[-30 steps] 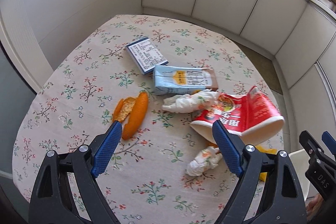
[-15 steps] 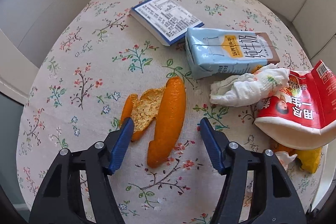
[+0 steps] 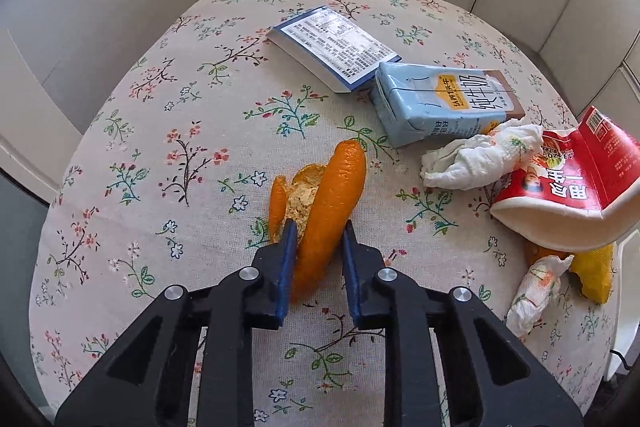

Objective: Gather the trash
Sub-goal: 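Grasp the orange peel with the left tool while the right tool grasps the red-and-white paper cup, then lift the orange peel with the left tool while the right tool carries the paper cup toward the bin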

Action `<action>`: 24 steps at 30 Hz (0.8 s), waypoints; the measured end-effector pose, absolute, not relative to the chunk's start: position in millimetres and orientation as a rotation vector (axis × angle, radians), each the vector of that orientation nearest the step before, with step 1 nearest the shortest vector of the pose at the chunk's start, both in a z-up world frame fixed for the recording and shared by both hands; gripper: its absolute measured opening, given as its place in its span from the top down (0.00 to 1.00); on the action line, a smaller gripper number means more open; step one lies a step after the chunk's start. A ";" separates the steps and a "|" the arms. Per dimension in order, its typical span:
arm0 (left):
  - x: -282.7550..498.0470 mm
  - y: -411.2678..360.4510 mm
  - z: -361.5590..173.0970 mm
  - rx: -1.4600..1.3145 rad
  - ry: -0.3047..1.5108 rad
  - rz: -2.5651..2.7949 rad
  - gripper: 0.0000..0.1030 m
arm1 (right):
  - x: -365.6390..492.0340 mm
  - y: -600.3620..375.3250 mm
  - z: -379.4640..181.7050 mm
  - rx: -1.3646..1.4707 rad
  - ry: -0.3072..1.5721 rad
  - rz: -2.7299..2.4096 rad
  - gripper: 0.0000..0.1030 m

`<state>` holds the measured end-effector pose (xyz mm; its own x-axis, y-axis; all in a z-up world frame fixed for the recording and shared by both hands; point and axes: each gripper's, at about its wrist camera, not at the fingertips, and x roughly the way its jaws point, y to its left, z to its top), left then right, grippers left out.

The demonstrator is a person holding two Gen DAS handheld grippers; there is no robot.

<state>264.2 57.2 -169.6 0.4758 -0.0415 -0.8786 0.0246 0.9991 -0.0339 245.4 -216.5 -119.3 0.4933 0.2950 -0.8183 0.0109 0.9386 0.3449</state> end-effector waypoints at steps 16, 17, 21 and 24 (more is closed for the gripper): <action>247.0 65.5 -167.4 -0.092 1.053 -0.040 0.81 | 258.1 -209.3 -138.3 0.392 1.078 0.185 0.67; 246.0 67.9 -166.7 -0.111 1.049 -0.040 0.82 | 256.6 -209.7 -134.9 0.391 1.067 0.195 0.69; 241.6 74.7 -162.2 -0.161 1.038 -0.040 0.84 | 250.8 -209.3 -120.2 0.375 1.022 0.218 0.69; 238.9 77.5 -154.2 -0.182 1.021 -0.040 0.85 | 246.5 -209.3 -110.6 0.372 0.988 0.232 0.69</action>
<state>238.9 77.5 -154.2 0.5236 -0.1179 -0.8438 -0.0521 0.9841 -0.1699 246.5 -209.3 -110.6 0.5329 0.3560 -0.7677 -0.0230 0.9129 0.4074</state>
